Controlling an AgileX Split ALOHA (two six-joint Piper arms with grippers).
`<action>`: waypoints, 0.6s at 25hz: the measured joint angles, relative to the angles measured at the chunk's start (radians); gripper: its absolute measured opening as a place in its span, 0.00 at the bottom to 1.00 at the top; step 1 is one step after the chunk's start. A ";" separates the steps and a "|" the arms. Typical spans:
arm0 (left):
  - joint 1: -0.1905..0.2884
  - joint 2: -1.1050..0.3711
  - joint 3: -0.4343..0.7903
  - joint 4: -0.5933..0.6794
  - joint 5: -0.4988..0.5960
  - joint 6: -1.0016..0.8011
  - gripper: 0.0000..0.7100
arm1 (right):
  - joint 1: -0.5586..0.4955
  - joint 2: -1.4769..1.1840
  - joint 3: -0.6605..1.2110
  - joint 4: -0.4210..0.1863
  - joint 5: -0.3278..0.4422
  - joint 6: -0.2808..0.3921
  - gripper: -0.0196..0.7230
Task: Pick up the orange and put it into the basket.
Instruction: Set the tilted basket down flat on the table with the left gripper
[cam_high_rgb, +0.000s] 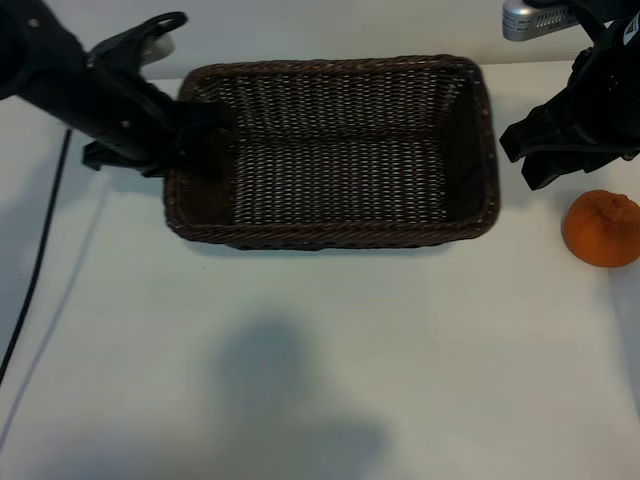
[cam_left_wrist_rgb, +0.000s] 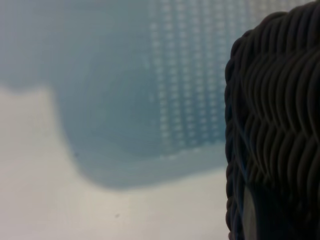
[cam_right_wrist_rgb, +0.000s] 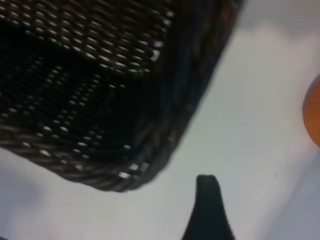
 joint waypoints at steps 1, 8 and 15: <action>-0.009 0.013 -0.009 -0.001 -0.001 -0.003 0.21 | 0.000 0.000 0.000 0.000 0.000 0.000 0.71; -0.021 0.074 -0.019 0.005 -0.008 -0.016 0.21 | 0.000 0.000 0.000 0.000 0.001 0.000 0.71; -0.021 0.102 -0.020 0.024 -0.024 -0.016 0.21 | 0.000 0.000 0.000 0.000 0.001 0.000 0.71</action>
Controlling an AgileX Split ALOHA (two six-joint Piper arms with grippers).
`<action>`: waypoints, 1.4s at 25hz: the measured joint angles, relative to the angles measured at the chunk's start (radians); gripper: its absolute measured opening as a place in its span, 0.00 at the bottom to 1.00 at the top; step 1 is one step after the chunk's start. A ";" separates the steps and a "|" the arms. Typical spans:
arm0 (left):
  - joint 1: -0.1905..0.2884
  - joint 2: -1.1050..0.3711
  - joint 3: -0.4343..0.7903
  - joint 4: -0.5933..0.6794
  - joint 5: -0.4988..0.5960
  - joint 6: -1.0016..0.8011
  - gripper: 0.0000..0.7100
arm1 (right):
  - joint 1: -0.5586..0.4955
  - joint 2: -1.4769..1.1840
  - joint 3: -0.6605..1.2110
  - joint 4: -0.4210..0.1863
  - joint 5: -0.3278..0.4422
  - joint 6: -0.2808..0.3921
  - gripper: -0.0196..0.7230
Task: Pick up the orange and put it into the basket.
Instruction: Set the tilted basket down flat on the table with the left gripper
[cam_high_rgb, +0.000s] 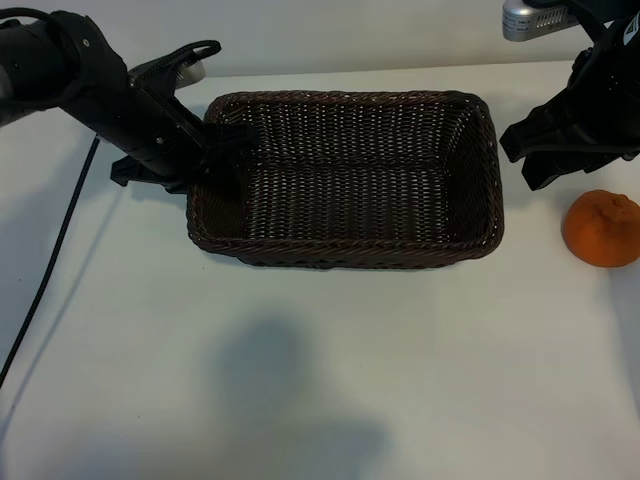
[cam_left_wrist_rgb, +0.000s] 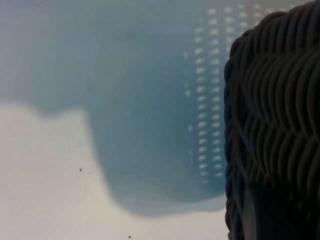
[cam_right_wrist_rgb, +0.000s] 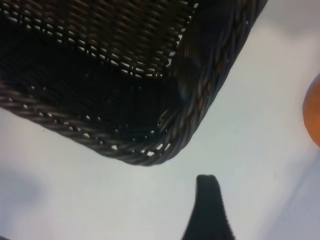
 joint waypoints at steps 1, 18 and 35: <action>0.000 0.002 -0.001 0.001 -0.008 0.000 0.21 | 0.000 0.000 0.000 0.000 0.000 0.000 0.71; 0.000 0.066 -0.006 -0.006 -0.036 0.022 0.21 | 0.000 0.000 0.000 0.000 0.001 0.000 0.71; 0.000 0.076 -0.006 -0.051 -0.050 0.024 0.26 | 0.000 0.000 0.000 0.000 0.001 0.000 0.71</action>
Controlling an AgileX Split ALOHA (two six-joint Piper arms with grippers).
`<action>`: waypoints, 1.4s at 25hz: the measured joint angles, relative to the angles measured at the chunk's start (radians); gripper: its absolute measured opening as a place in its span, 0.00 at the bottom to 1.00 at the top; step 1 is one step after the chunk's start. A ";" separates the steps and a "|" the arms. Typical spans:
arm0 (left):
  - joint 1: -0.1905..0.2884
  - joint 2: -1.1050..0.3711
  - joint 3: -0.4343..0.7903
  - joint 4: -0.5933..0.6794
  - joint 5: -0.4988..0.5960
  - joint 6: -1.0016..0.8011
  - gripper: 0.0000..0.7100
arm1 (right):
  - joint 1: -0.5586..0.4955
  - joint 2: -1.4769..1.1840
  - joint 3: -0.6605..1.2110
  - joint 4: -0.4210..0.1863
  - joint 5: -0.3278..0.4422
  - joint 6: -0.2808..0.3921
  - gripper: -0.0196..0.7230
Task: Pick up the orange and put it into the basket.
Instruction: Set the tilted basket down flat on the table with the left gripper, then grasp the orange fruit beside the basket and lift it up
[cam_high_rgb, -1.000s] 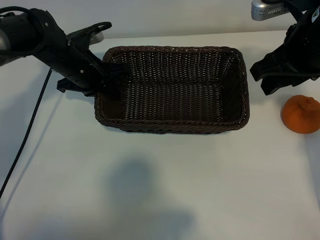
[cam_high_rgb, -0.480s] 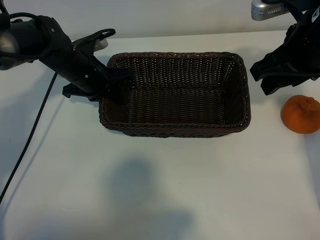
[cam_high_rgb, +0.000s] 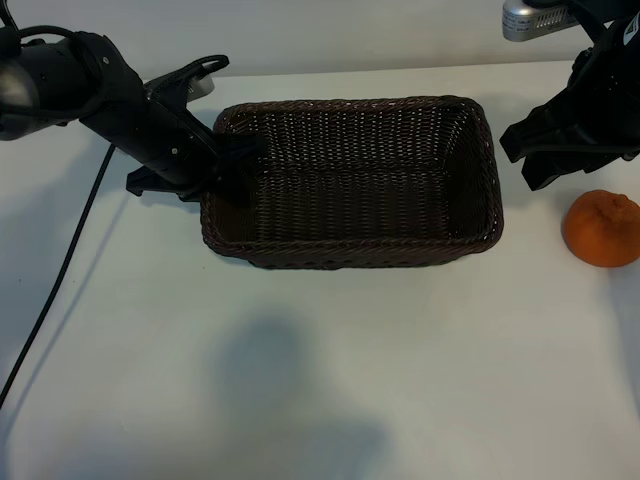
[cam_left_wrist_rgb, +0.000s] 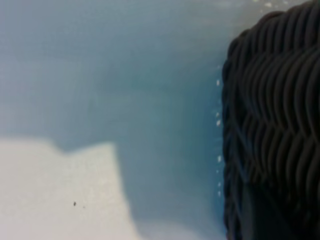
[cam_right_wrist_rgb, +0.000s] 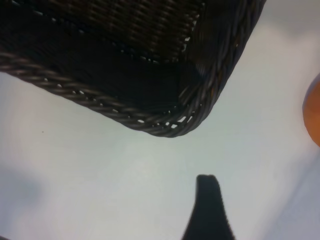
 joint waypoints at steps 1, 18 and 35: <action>0.000 0.000 0.000 -0.003 0.006 -0.001 0.32 | 0.000 0.000 0.000 0.000 0.000 0.000 0.71; 0.000 -0.174 -0.001 0.167 0.119 -0.129 0.94 | 0.000 0.000 0.000 0.000 0.001 0.000 0.71; -0.003 -0.348 -0.157 0.572 0.369 -0.322 0.85 | 0.000 0.000 0.000 0.000 0.002 0.000 0.70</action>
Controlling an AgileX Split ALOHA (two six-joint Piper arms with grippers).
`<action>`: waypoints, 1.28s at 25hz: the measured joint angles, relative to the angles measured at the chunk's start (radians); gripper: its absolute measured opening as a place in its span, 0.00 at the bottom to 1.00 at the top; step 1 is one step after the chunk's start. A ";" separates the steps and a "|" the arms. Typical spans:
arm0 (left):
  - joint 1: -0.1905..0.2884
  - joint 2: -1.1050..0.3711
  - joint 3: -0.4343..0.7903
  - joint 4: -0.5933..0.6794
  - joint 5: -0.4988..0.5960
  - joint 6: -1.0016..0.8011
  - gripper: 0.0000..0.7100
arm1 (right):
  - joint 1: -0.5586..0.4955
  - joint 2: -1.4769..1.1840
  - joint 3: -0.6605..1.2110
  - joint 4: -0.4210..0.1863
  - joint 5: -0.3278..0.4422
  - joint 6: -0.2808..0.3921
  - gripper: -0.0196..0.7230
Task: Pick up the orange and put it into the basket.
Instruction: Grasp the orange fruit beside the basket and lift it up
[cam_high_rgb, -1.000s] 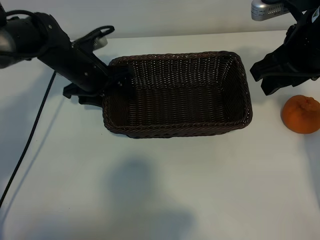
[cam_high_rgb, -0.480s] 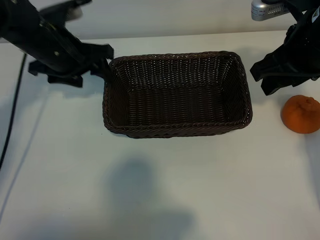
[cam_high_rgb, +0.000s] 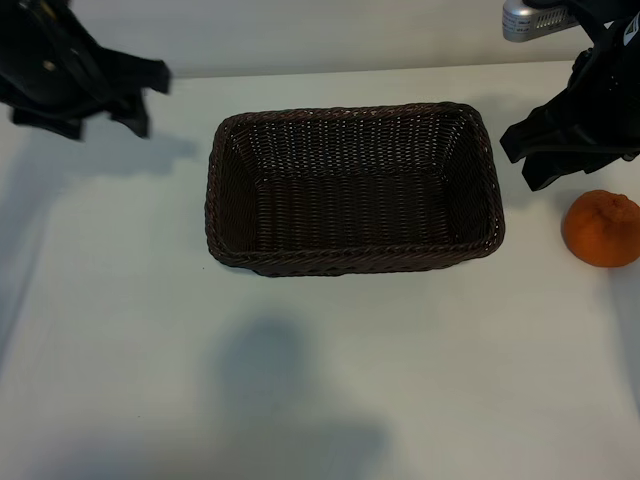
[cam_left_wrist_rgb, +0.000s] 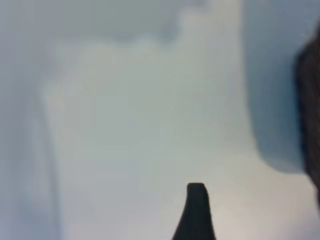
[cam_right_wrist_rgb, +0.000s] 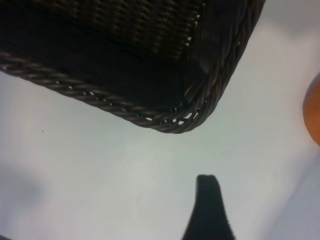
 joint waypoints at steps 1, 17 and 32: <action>0.000 -0.007 -0.007 0.033 0.012 -0.008 0.84 | 0.000 0.000 0.000 0.000 0.001 0.000 0.70; 0.290 -0.273 -0.012 0.022 0.095 0.121 0.84 | 0.000 0.000 0.000 0.000 0.001 0.000 0.70; 0.340 -0.688 0.003 -0.112 0.123 0.234 0.83 | 0.000 0.000 0.000 -0.001 0.002 -0.002 0.70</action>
